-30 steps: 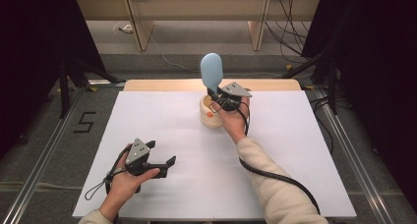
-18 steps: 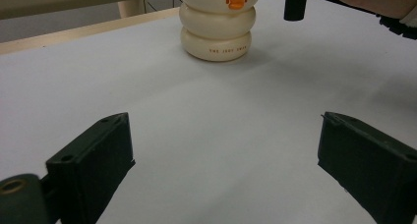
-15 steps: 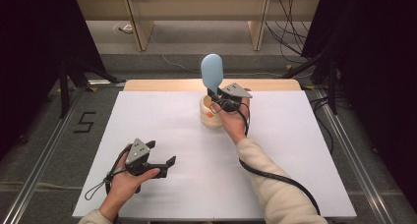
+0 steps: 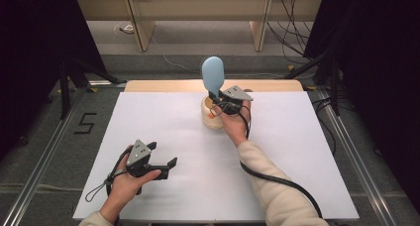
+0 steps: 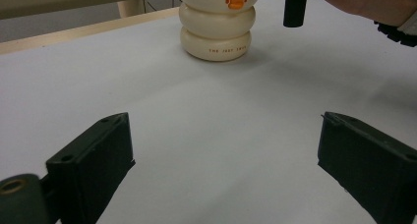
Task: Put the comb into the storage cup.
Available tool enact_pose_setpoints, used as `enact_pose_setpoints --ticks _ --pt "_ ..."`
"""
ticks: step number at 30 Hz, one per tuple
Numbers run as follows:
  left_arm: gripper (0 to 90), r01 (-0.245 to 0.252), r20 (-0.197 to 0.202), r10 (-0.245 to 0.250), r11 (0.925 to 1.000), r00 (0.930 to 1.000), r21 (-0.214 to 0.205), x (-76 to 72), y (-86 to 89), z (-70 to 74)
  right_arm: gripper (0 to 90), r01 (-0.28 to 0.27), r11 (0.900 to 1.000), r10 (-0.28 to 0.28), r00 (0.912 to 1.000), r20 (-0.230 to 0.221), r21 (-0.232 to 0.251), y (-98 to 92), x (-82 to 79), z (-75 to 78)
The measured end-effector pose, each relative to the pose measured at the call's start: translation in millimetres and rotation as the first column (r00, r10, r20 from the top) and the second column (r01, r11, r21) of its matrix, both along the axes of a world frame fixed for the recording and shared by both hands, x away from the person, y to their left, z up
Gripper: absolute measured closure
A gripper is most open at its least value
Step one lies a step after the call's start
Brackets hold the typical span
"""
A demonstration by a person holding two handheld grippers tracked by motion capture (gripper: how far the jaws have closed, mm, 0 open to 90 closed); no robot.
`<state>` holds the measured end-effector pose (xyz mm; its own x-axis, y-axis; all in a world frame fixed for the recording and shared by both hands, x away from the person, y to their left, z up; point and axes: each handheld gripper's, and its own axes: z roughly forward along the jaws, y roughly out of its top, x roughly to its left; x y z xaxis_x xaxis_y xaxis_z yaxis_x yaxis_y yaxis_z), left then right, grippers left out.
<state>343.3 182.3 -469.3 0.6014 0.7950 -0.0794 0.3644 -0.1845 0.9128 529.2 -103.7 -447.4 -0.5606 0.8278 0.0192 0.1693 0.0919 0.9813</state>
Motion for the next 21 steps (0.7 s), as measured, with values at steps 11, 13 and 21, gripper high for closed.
enact_pose_setpoints --ticks 11,13,21 --pt "6.1 0.001 -0.002 -0.001 1.0 1.0 0.001 0.2 0.0 -0.2 70.5 0.003 1.0 -0.003 0.9999 -0.012 -0.006 0.2 -0.3 -4.1" --pt "6.0 0.001 -0.002 -0.001 1.0 1.0 0.0 0.2 -0.1 -0.2 70.5 0.002 1.0 -0.002 0.9999 -0.013 -0.01 0.1 -0.1 -4.9" --pt "6.0 0.002 -0.002 -0.002 1.0 1.0 0.001 0.1 -0.3 -0.2 70.5 0.003 1.0 -0.003 0.9999 -0.014 -0.007 -0.3 0.3 -5.3"
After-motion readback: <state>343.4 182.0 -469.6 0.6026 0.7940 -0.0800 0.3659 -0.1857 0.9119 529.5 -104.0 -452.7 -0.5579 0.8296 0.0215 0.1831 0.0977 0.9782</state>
